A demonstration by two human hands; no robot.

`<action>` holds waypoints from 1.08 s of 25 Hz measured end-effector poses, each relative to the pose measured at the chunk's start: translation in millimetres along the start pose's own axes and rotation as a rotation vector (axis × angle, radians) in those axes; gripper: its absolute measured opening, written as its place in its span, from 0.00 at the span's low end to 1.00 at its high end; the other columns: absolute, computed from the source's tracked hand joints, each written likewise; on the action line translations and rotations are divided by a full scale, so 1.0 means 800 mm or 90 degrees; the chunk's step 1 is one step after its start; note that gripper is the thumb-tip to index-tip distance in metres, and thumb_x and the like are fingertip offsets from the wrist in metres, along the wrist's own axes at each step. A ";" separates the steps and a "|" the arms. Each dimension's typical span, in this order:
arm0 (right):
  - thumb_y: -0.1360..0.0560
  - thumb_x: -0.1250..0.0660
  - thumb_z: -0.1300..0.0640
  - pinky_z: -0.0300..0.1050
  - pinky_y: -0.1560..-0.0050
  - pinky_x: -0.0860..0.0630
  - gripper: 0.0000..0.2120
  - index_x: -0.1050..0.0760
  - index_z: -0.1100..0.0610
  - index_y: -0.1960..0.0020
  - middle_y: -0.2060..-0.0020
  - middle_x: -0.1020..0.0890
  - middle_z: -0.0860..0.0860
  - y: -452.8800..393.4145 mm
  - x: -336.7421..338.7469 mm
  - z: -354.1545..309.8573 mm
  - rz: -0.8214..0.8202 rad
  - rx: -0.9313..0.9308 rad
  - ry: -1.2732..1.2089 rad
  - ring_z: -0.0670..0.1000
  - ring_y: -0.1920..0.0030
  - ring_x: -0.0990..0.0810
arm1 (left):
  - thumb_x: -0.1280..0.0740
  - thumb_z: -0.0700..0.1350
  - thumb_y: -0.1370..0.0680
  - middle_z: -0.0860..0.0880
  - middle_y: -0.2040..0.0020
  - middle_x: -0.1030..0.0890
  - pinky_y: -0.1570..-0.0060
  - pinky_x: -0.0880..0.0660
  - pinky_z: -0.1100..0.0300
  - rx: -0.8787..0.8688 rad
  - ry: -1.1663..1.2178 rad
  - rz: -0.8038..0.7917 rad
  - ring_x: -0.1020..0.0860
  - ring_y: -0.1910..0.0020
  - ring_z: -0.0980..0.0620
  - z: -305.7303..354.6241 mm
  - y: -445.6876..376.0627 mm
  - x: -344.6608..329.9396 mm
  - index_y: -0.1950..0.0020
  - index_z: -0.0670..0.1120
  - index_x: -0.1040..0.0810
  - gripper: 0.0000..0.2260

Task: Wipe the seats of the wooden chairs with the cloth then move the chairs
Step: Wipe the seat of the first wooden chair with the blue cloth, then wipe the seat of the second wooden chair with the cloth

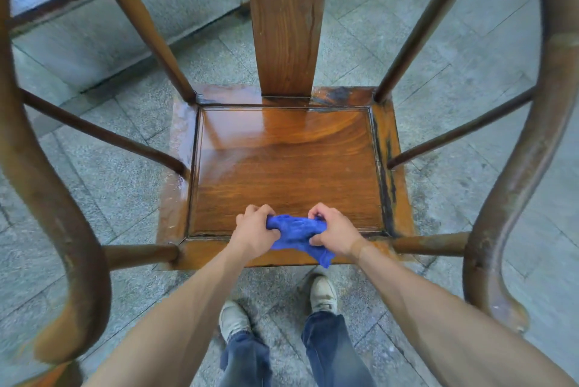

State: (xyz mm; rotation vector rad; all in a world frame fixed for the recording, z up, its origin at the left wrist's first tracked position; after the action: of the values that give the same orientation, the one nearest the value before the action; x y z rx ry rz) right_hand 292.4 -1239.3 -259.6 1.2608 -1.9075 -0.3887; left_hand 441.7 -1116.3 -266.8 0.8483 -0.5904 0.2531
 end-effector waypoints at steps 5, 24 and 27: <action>0.34 0.29 0.65 0.43 0.60 0.28 0.17 0.28 0.46 0.54 0.61 0.21 0.46 0.085 0.110 -0.150 0.009 0.126 -0.039 0.47 0.63 0.27 | 0.35 0.40 0.26 0.51 0.63 0.21 0.58 0.27 0.55 -0.122 0.197 0.117 0.26 0.62 0.49 0.076 0.110 0.140 0.52 0.51 0.28 0.07; 0.28 0.27 0.65 0.50 0.53 0.22 0.15 0.23 0.48 0.49 0.51 0.17 0.45 0.438 0.237 -0.542 0.218 0.600 -0.097 0.54 0.54 0.20 | 0.34 0.45 0.25 0.53 0.58 0.22 0.54 0.27 0.58 -0.480 0.400 0.388 0.25 0.58 0.54 0.222 0.491 0.481 0.50 0.55 0.24 0.07; 0.28 0.26 0.66 0.56 0.52 0.20 0.16 0.22 0.47 0.49 0.53 0.17 0.44 0.443 0.218 -0.564 0.154 0.652 -0.095 0.51 0.56 0.21 | 0.35 0.45 0.25 0.54 0.59 0.21 0.57 0.26 0.60 -0.452 0.423 0.471 0.24 0.59 0.55 0.202 0.534 0.480 0.52 0.60 0.23 0.09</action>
State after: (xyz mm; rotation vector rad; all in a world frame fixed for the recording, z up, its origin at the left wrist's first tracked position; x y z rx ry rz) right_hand 378.7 -1154.7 328.0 1.5891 -2.4469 0.7432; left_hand 504.6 -972.6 308.9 -0.1898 -0.2964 0.8948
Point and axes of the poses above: each hand's wrist, its own y-axis away from the middle knuckle, its own x-axis out of the back of the hand, z = x × y, the point moved 4 cm from there along -y, towards the middle knuckle
